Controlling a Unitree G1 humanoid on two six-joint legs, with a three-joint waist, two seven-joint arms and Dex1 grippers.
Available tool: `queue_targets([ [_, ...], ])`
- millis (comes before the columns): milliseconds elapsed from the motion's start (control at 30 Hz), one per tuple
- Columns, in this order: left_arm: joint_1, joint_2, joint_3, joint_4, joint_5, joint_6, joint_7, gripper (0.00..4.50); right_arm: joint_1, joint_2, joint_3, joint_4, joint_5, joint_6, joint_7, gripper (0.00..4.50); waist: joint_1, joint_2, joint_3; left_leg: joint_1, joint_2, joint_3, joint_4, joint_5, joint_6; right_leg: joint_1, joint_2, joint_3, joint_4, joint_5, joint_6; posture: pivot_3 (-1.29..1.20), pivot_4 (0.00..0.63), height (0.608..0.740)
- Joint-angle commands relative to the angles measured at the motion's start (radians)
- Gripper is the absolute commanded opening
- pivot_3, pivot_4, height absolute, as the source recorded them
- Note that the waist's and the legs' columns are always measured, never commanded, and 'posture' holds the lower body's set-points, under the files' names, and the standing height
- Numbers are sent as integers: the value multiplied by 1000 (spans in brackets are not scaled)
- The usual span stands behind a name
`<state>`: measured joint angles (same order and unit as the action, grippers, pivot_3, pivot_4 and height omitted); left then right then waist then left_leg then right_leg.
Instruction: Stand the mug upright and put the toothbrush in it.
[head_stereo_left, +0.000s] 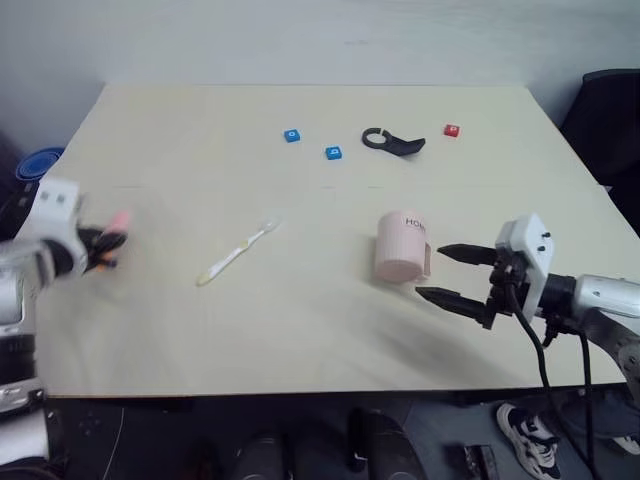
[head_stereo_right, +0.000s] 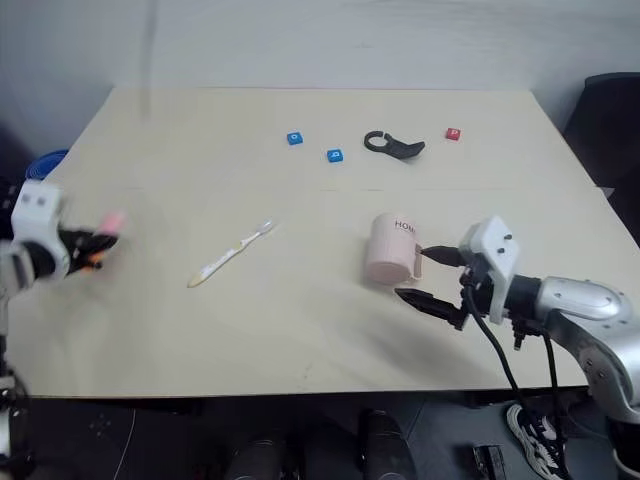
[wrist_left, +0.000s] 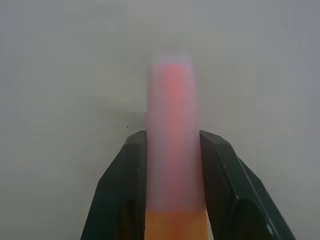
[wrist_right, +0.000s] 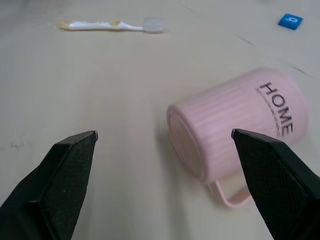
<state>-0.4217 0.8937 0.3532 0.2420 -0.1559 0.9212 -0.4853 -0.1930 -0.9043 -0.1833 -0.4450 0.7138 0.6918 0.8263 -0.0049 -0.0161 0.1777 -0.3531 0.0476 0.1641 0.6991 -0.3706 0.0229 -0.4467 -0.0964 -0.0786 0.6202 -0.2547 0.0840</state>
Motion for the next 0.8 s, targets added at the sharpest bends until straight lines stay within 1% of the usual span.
queue_targets([
  [33, 52, 36, 53, -21, 19, 27, 40, 1457, -46, 5, 11, 27, -22, -30, 28, 4500, 11, -4, 0, -1, 0, -1, 0, 0, 0, 0, -1, -1, 0, 0, 0, 0, 150, 740],
  [67, 67, 33, 65, -33, 18, 37, 53, 1835, -57, 5, 16, 39, -26, -30, 33, 4500, 13, -4, 0, -1, 0, -2, 1, 0, 0, 0, -1, -2, 0, 0, 0, 0, 150, 740],
  [167, 97, 29, 92, -68, 14, 66, 80, 2749, -75, 3, 23, 63, -39, -27, 43, 4500, 15, -4, 0, -1, 0, -2, 1, 0, -1, 0, -3, -2, 0, 0, 0, 0, 150, 740],
  [233, 129, 47, 108, -83, 28, 86, 100, 3364, -87, -2, 23, 76, -48, -21, 46, 4500, 9, -4, 0, -1, 0, -2, 0, -1, -1, 0, -3, -2, 0, 0, 0, 0, 150, 740],
  [300, 171, 90, 121, -89, 38, 74, 86, 3957, -95, -9, 12, 81, -48, -8, 45, 4500, 3, -4, 0, -1, 1, -1, 0, -1, -2, -1, -4, -1, 1, 0, 0, 0, 150, 740],
  [333, 174, 124, 156, -73, 28, 75, 70, 4294, -101, -15, -6, 86, -36, 8, 43, 4500, -1, -4, 0, 0, 2, -1, 0, -1, -2, -1, -5, -1, 1, 0, -1, 0, 150, 740],
  [367, 174, 160, 189, -57, 15, 70, 49, 4469, -108, -22, -24, 93, -22, 26, 41, 4500, -4, -4, 0, 0, 2, 0, 0, -2, -3, -2, -5, -1, 1, -1, -1, 0, 150, 740],
  [400, 162, 193, 218, -51, -7, 69, 17, 4469, -117, -28, -42, 102, -9, 46, 40, 4500, -7, -4, 0, 0, 3, 0, 0, -2, -4, -3, -4, 0, 2, -1, -2, 0, 150, 740],
  [467, 119, 233, 275, -87, -109, 61, -109, 4469, -162, -40, -64, 154, -2, 108, 7, 4500, -10, -5, 0, -1, 4, 1, 0, -2, -5, -5, -3, -1, 2, -2, -4, 0, 150, 740],
  [500, 89, 246, 288, -122, -175, 75, -180, 4469, -196, -43, -59, 195, -17, 138, -21, 4500, -10, -4, 0, -2, 4, 1, 0, -2, -5, -6, -3, -1, 2, -3, -5, 0, 150, 740],
  [567, 55, 263, 272, -254, -323, 91, -343, 4469, -286, -40, -21, 311, -80, 211, -102, 4500, -3, -4, 0, -1, 3, 3, 0, -2, -5, -8, -4, -3, 3, -4, -7, 0, 150, 740],
  [600, 53, 265, 251, -341, -402, 95, -428, 4469, -338, -29, -3, 382, -110, 258, -154, 4500, -2, -4, 0, -1, 2, 4, 0, -2, -5, -8, -6, -3, 4, -4, -7, 0, 150, 740],
  [667, 86, 254, 197, -498, -473, -3, -560, 4469, -413, -1, 30, 489, -157, 318, -219, 4500, -1, -3, 0, -1, 0, 5, 0, -2, -5, -9, -14, -4, 5, -4, -8, 0, 150, 740],
  [733, 85, 235, 99, -602, -513, -58, -621, 4469, -465, 40, 52, 563, -172, 373, -248, 4500, -4, -2, 0, -2, 0, 8, -1, -3, -5, -12, -15, -6, 6, -5, -8, 0, 150, 740],
  [800, 38, 212, -32, -642, -515, -91, -644, 4469, -515, 85, 69, 620, -184, 448, -281, 4500, -9, -1, 0, -3, 1, 10, -1, -2, -6, -14, -12, -6, 8, -5, -9, 0, 150, 740],
])
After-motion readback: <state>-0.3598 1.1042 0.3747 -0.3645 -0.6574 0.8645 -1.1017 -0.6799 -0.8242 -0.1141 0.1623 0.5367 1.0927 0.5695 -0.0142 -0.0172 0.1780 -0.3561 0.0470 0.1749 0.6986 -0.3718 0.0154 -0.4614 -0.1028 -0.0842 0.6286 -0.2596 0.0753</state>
